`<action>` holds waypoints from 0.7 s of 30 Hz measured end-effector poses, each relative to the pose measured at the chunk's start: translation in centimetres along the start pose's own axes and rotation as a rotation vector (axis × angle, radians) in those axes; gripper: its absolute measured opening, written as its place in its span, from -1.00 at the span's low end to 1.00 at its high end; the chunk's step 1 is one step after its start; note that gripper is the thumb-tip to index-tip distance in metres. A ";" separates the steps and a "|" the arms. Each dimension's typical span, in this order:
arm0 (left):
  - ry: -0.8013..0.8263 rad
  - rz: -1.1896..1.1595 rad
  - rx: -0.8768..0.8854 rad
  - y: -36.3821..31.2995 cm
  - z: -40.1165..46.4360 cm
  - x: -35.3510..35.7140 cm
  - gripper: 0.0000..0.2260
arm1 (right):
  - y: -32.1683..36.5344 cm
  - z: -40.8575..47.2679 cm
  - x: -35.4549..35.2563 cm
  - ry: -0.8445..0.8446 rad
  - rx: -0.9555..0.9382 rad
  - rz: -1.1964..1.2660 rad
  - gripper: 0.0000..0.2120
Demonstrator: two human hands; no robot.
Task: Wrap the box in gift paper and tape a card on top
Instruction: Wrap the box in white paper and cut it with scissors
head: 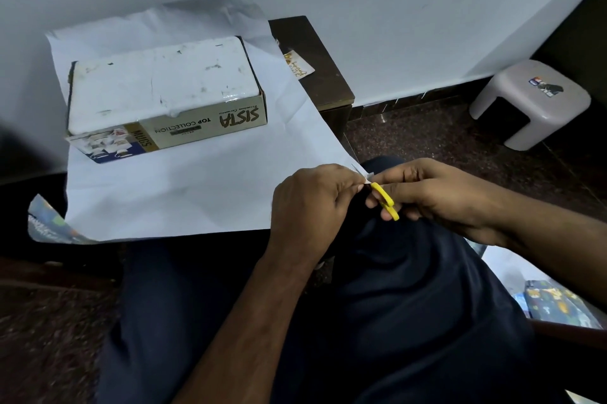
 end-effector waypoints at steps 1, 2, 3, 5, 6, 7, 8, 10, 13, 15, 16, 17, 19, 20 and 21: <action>0.005 0.001 0.003 0.0 0.0 0.0 -0.87 | 0.0 -0.1 -0.1 -0.002 -0.010 -0.026 -0.82; 0.005 -0.002 0.003 0.0 0.1 0.0 -0.87 | 0.1 -0.1 -0.2 -0.005 -0.018 -0.042 -0.82; 0.000 -0.009 -0.001 0.1 0.1 -0.1 -0.87 | 0.0 -0.1 -0.4 -0.007 -0.024 -0.046 -0.82; -0.011 -0.021 -0.013 0.2 0.1 -0.2 -0.88 | 0.0 -0.1 -0.6 -0.005 -0.033 -0.042 -0.82; -0.009 -0.023 -0.019 0.2 0.1 -0.2 -0.88 | -0.1 0.0 -0.6 0.000 -0.033 -0.036 -0.82; -0.003 -0.024 -0.022 0.2 0.1 -0.1 -0.88 | -0.1 0.1 -0.4 0.003 -0.032 -0.027 -0.81; 0.002 -0.025 -0.025 0.2 0.1 -0.1 -0.88 | -0.1 0.2 -0.4 0.004 -0.031 -0.018 -0.80; 0.007 -0.042 -0.036 0.3 0.1 0.1 -0.88 | -0.1 0.5 -0.3 0.000 -0.029 -0.007 -0.80; 0.017 -0.082 -0.079 0.7 0.1 0.2 -0.90 | 0.2 0.7 -0.3 -0.007 -0.037 -0.028 -0.79; 0.019 -0.087 -0.088 0.8 0.1 0.2 -0.90 | 0.2 0.8 -0.3 -0.015 -0.036 -0.038 -0.79; 0.017 -0.091 -0.090 0.8 0.1 0.1 -0.90 | 0.2 0.9 -0.2 -0.018 -0.031 -0.037 -0.80; 0.017 -0.098 -0.093 0.8 0.1 0.1 -0.90 | 0.1 1.1 -0.1 -0.019 -0.023 -0.031 -0.80; 0.027 -0.105 -0.097 0.8 0.0 0.2 -0.90 | 0.1 1.4 -0.1 -0.023 -0.007 -0.028 -0.79; 0.033 -0.104 -0.098 0.7 0.0 0.3 -0.90 | 0.1 1.5 -0.1 -0.026 -0.004 -0.039 -0.79; 0.037 -0.101 -0.098 0.7 0.0 0.3 -0.91 | 0.1 1.6 -0.1 -0.026 -0.007 -0.055 -0.80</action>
Point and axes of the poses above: each hand's wrist, its own z-axis towards the middle knuckle, its own x-axis out of the palm, y = z × x, the point moved 7 cm from there along z, towards the middle knuckle, and after that the axes turned 10 degrees about x, right-handed, at the moved point
